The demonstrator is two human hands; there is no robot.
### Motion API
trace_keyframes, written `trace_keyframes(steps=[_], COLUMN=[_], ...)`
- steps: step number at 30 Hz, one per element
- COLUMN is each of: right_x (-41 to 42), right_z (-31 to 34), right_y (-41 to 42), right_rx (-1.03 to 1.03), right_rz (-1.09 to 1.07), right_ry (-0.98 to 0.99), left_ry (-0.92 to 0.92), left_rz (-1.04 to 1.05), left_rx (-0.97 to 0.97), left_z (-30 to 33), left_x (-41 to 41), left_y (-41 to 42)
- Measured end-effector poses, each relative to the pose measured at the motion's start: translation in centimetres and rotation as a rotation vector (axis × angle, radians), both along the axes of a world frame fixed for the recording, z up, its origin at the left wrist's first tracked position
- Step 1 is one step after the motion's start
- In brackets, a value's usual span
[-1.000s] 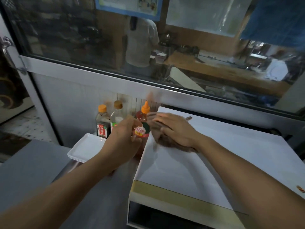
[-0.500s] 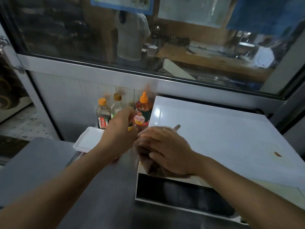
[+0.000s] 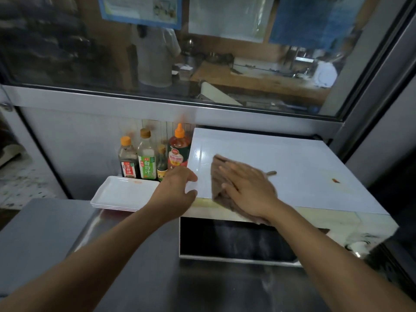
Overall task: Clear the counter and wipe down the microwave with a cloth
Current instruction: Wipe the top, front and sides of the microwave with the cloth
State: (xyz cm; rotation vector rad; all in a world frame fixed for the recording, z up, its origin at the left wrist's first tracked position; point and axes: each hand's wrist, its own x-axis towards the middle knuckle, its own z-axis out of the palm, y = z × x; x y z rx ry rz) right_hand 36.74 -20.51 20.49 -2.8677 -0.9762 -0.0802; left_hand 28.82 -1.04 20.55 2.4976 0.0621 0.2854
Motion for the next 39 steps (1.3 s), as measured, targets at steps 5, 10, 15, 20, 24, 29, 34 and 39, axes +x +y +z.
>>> trace_keyframes(steps=[5,10,15,20,24,29,34,39], right_x=[-1.6,-2.8,-4.4,-5.5,-5.0,-3.7,-2.1,-1.2], right_z=[0.8,2.4,2.4,2.5,2.3,3.4,6.0,8.1], right_y=[-1.0,-3.6,-5.8,-4.6,-4.1,-6.5,-8.8,-9.7], right_rx=[0.096,0.490,0.256,0.228,0.279,0.933,1.159,1.139], right_rz=[0.088,-0.254,-0.635,-0.637,-0.572,-0.547,-0.334,-0.209], right_ry=[0.145,0.210,0.107,0.160,0.168,0.304,0.567,0.697], left_ry=[0.019,-0.012,0.114,0.218,0.147,0.104,0.076,-0.002], left_rz=[-0.036,0.064,0.125,0.092,0.087,0.125,0.044,0.026], left_rx=[0.072,0.123,0.354,0.347,0.109,-0.552,-0.823,-0.826], left_z=[0.8,1.3,2.1,2.4,3.4,5.8,8.5,11.0], left_x=[-0.1,0.8,2.1,3.1,2.2,1.0,0.7,1.5], left_y=[-0.1,-0.8,-2.9,-4.6,-4.9,-4.3,-5.7,-7.0])
